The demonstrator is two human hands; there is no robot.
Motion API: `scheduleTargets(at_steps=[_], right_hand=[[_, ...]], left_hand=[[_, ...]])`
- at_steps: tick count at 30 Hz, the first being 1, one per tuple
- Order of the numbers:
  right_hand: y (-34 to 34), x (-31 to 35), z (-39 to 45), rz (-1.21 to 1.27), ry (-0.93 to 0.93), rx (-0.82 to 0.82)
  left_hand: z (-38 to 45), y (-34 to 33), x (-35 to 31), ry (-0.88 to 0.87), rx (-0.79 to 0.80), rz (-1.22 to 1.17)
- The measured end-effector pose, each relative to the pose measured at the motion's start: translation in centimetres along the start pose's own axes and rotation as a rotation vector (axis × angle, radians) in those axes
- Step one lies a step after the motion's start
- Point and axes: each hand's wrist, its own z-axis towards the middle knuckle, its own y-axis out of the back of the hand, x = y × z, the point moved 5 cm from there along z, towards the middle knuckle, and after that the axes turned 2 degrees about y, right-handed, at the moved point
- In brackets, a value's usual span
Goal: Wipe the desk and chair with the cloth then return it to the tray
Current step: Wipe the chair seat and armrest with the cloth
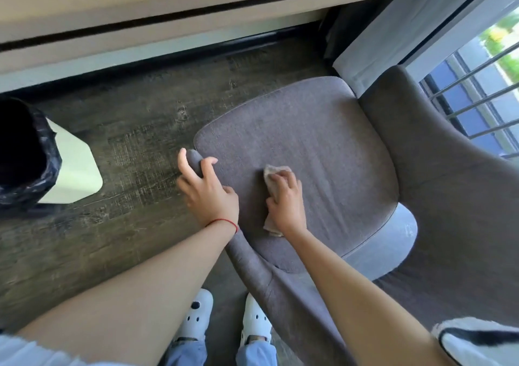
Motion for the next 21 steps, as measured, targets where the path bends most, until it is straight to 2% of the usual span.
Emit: scheduleTargets(at_steps=[1,2,4,6,9,11,13,14,16,17,19,21], right_hand=[[0.2,-0.6,0.2,0.013,-0.131,-0.048],[0.1,-0.9,0.2,0.004,-0.231,-0.016],[-0.4,-0.7,0.0,-0.009,-0.312,0.162],[1.3,0.1,-0.8,0.101,-0.362,0.178],[7.7,2.2,-3.0,0.422,-0.439,-0.054],[13.3,4.0,-5.5,0.582,-0.462,-0.213],[19.0,5.1,-8.8,0.698,-0.443,-0.36],[21.8,5.4,-10.9,0.74,-0.422,-0.437],[26.3,5.3,-15.5,0.817,-0.396,-0.572],[28.1,4.9,-17.9,0.849,-0.395,-0.635],[30.5,4.1,-22.6,0.918,-0.399,-0.743],[31.8,3.0,-26.9,1.026,-0.386,-0.838]], left_hand=[[0.0,-0.1,0.1,-0.009,-0.011,-0.001],[-0.1,-0.1,0.0,-0.019,-0.018,-0.003],[-0.1,0.0,-0.2,-0.036,-0.011,0.006],[0.1,0.3,-0.5,-0.053,0.066,0.086],[-0.2,1.6,-1.1,-0.099,0.321,0.301],[-1.7,4.4,-2.5,-0.173,0.401,0.423],[-4.7,7.1,-4.9,-0.326,0.502,0.368],[-6.8,8.0,-6.3,-0.43,0.613,0.261],[-12.0,9.5,-8.9,-0.637,0.944,0.034],[-14.6,10.4,-9.9,-0.742,1.111,-0.005],[-19.2,11.1,-11.2,-0.916,1.349,0.069],[-22.6,11.1,-12.4,-1.02,1.426,0.136]])
